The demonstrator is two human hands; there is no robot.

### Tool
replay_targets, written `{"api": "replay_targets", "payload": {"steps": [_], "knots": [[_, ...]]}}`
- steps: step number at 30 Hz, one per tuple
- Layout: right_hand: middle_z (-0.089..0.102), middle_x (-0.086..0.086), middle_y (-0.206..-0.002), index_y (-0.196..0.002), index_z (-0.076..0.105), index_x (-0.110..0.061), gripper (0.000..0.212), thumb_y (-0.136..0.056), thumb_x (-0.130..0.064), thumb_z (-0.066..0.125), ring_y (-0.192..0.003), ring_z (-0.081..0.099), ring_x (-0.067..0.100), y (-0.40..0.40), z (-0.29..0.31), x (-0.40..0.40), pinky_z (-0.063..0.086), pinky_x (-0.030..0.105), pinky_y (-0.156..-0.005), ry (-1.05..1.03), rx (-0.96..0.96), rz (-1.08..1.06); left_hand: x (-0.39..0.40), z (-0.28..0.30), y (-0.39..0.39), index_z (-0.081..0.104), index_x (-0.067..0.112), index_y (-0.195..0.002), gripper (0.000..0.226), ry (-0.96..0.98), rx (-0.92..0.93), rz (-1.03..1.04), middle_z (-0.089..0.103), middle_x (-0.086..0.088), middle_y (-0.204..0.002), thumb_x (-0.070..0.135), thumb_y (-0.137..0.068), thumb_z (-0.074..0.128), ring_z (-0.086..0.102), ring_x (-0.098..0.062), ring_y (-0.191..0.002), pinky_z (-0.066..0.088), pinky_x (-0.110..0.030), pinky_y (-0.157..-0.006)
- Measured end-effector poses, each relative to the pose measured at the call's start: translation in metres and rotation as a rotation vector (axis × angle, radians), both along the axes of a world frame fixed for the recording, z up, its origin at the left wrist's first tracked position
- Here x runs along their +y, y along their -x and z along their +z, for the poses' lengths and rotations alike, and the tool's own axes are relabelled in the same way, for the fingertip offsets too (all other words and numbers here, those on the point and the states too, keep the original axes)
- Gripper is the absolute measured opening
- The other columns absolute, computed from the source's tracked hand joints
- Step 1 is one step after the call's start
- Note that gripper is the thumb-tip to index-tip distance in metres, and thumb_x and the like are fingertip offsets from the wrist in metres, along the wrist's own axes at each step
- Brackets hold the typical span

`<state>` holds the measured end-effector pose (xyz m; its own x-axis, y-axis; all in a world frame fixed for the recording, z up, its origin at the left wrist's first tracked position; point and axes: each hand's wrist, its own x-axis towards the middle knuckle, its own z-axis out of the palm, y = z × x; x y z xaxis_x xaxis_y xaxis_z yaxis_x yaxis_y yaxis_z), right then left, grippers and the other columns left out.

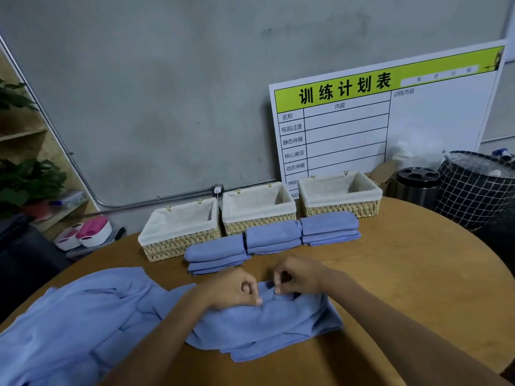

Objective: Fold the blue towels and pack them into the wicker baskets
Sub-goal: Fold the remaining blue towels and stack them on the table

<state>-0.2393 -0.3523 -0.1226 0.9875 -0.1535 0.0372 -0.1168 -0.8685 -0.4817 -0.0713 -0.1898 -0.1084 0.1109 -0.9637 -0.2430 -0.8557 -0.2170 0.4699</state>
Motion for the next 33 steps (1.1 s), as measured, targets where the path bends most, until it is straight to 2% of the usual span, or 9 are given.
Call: {"api": "replay_targets", "payload": {"steps": [4, 8, 13, 16, 21, 24, 26, 30, 33], "knots": [[0.063, 0.001, -0.081, -0.085, 0.055, -0.018, 0.016, -0.098, -0.027, 0.06, -0.072, 0.055, 0.009, 0.004, 0.012, 0.004, 0.042, 0.024, -0.067, -0.199, -0.134, -0.091, 0.002, 0.011, 0.002, 0.058, 0.021, -0.08, 0.024, 0.046, 0.253, 0.107, 0.052, 0.01, -0.065, 0.035, -0.097, 0.065, 0.046, -0.005, -0.055, 0.039, -0.019, -0.059], [0.052, -0.006, -0.074, -0.086, 0.047, -0.021, 0.019, -0.101, -0.031, 0.054, -0.065, 0.045, 0.004, 0.004, 0.034, 0.007, 0.037, 0.02, -0.063, -0.312, -0.192, -0.138, -0.002, 0.027, 0.002, 0.043, 0.022, -0.079, 0.029, 0.076, 0.53, 0.406, 0.041, 0.006, -0.071, 0.034, -0.105, 0.05, 0.04, -0.006, -0.058, 0.034, -0.022, -0.055], [0.049, -0.012, -0.072, -0.087, 0.049, -0.019, 0.018, -0.1, -0.029, 0.057, -0.057, 0.044, -0.006, 0.007, 0.061, 0.008, 0.035, 0.012, -0.059, -0.395, -0.213, -0.163, -0.001, 0.066, 0.0, 0.052, 0.017, -0.08, 0.022, 0.262, 0.434, 0.323, 0.055, 0.01, -0.063, 0.02, -0.099, 0.062, 0.049, -0.006, -0.06, 0.038, -0.019, -0.057], [0.052, -0.011, -0.075, -0.083, 0.05, -0.021, 0.025, -0.098, -0.039, 0.058, -0.064, 0.046, -0.003, 0.012, 0.075, 0.009, 0.036, 0.016, -0.065, -0.474, -0.177, -0.186, 0.0, 0.085, -0.001, 0.061, 0.017, -0.091, 0.016, 0.331, 0.379, 0.221, 0.05, 0.0, -0.065, 0.024, -0.087, 0.075, 0.046, -0.012, -0.063, 0.038, -0.023, -0.062], [0.045, -0.012, -0.067, -0.076, 0.05, -0.02, 0.03, -0.103, -0.034, 0.05, -0.064, 0.041, 0.005, 0.014, 0.087, 0.011, 0.034, 0.02, -0.062, -0.623, -0.348, -0.196, -0.005, 0.107, -0.003, 0.073, 0.029, -0.095, 0.021, 0.503, 0.017, 0.092, 0.07, 0.018, -0.086, 0.023, -0.076, 0.078, 0.064, -0.004, -0.083, 0.051, -0.027, -0.077], [0.053, -0.008, -0.076, -0.096, 0.06, -0.015, 0.006, -0.1, -0.015, 0.057, -0.07, 0.048, 0.007, 0.017, 0.096, 0.012, 0.039, 0.018, -0.066, -0.592, -0.436, -0.177, -0.005, 0.123, -0.002, 0.072, 0.032, -0.087, 0.013, 0.571, -0.299, 0.012, 0.069, 0.016, -0.085, 0.037, -0.075, 0.071, 0.062, -0.007, -0.083, 0.051, -0.034, -0.074], [0.055, -0.006, -0.079, -0.107, 0.064, -0.014, 0.013, -0.094, -0.012, 0.064, -0.071, 0.051, 0.008, 0.016, 0.104, 0.014, 0.041, 0.017, -0.065, -0.491, -0.441, -0.171, -0.006, 0.134, 0.0, 0.068, 0.03, -0.081, 0.012, 0.593, -0.42, -0.011, 0.066, 0.015, -0.079, 0.039, -0.074, 0.064, 0.06, -0.007, -0.077, 0.049, -0.035, -0.067], [0.051, -0.007, -0.069, -0.074, 0.058, -0.019, 0.02, -0.081, -0.009, 0.073, -0.063, 0.043, 0.006, 0.011, 0.127, 0.016, 0.036, 0.024, -0.061, -0.174, -0.434, -0.145, -0.009, 0.159, 0.01, 0.06, 0.021, -0.07, 0.012, 0.604, -0.294, 0.008, 0.056, 0.01, -0.062, 0.026, -0.075, 0.069, 0.046, -0.007, -0.059, 0.035, -0.026, -0.057], [0.049, -0.01, -0.065, -0.069, 0.05, -0.025, 0.032, -0.077, -0.008, 0.076, -0.061, 0.043, 0.006, 0.014, 0.147, 0.016, 0.035, 0.023, -0.057, -0.177, -0.525, -0.204, -0.006, 0.179, 0.009, 0.057, 0.02, -0.068, 0.025, 0.51, -0.174, 0.052, 0.049, 0.01, -0.059, 0.029, -0.077, 0.079, 0.038, -0.006, -0.058, 0.032, -0.028, -0.057]]}}
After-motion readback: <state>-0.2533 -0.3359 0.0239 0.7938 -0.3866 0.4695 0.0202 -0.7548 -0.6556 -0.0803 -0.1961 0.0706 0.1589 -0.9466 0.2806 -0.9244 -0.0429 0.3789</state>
